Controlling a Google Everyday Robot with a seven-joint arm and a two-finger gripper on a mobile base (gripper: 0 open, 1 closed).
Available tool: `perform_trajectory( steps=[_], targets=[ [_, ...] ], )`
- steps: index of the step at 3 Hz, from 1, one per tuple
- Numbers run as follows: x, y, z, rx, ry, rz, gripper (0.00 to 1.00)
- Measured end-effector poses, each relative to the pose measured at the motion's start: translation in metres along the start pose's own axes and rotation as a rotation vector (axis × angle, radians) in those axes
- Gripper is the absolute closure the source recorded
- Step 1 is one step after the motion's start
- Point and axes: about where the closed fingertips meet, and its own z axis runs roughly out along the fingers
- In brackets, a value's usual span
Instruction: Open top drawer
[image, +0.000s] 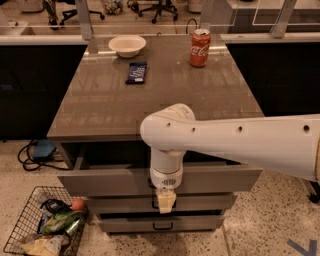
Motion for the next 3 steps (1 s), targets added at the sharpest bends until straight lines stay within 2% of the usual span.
perform_trajectory(
  steps=[1, 3],
  targets=[
    [0.000, 0.000, 0.000, 0.000, 0.000, 0.000, 0.00],
    [0.004, -0.002, -0.019, 0.030, 0.032, 0.002, 0.00]
  ],
)
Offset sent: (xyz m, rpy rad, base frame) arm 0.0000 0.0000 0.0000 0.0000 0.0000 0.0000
